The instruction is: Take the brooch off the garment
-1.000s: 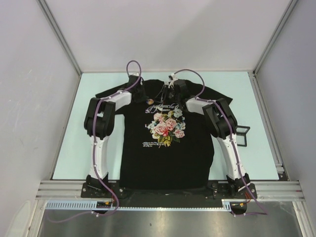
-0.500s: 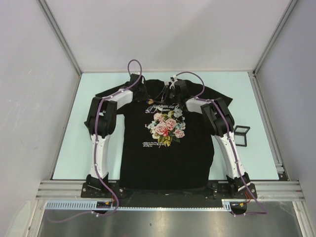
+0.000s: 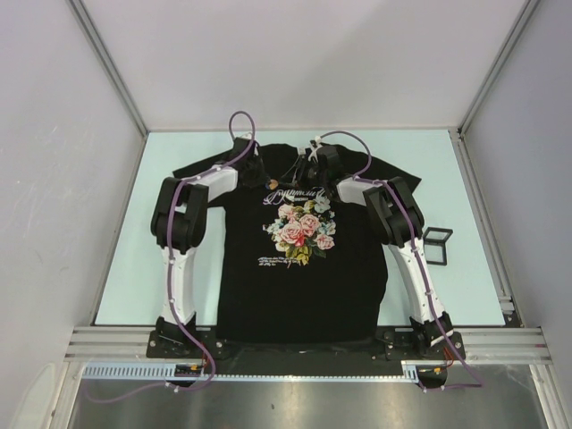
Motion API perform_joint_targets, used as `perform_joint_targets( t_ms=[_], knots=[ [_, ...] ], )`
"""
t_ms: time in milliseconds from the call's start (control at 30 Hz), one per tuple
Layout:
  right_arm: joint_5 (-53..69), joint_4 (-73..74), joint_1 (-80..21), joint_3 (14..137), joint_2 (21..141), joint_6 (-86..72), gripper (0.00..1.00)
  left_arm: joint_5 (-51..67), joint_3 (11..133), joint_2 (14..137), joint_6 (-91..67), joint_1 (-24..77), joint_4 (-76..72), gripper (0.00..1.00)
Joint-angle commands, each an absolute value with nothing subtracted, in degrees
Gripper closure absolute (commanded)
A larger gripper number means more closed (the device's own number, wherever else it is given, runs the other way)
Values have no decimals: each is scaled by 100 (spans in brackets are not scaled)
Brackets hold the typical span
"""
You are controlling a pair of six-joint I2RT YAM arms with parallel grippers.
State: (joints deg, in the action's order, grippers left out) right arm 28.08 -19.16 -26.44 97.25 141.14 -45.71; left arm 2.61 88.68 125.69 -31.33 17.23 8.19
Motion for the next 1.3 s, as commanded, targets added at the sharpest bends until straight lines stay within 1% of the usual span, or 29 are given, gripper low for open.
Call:
perform_joint_targets(
  t_ms=[0, 100, 200, 267, 300, 367, 467, 700, 867, 1100, 1200, 1233, 1267],
  knots=[
    [2944, -2074, -2654, 9888, 14256, -4632, 64, 150, 8693, 12059, -3103, 1714, 862, 70],
    [2944, -2083, -2646, 9897, 14265, -4623, 65, 62, 8473, 11857, -3067, 1723, 739, 66],
    [2962, -2057, -2654, 9949, 14291, -4614, 65, 9, 8236, 11655, -3059, 1723, 589, 66],
    [2988, -2039, -2663, 9993, 14317, -4623, 64, 9, 8200, 11672, -3059, 1723, 597, 68],
    [3006, -2030, -2663, 10002, 14335, -4632, 64, 9, 8244, 11733, -3067, 1723, 650, 71],
    [3006, -2022, -2689, 10019, 14335, -4623, 65, 131, 8384, 11952, -3067, 1723, 755, 75],
    [2910, -1890, -2707, 10081, 14344, -4536, 65, 307, 8587, 12225, -3102, 1723, 878, 76],
    [2848, -1679, -2742, 10186, 14361, -4491, 65, 246, 8701, 12384, -3103, 1723, 1001, 76],
    [3032, -1810, -2777, 10248, 14458, -4605, 65, 264, 8842, 12516, -3085, 1723, 1222, 84],
    [3261, -2109, -2786, 10292, 14546, -4729, 66, 229, 8754, 12463, -3059, 1723, 1213, 89],
    [3313, -2206, -2795, 10309, 14520, -4676, 71, 255, 8754, 12472, -3059, 1723, 1195, 89],
    [3313, -2206, -2804, 10318, 14511, -4641, 73, 246, 8745, 12454, -3050, 1723, 1187, 89],
    [3296, -2206, -2804, 10318, 14493, -4588, 78, 255, 8754, 12454, -3059, 1723, 1178, 89]
  ],
)
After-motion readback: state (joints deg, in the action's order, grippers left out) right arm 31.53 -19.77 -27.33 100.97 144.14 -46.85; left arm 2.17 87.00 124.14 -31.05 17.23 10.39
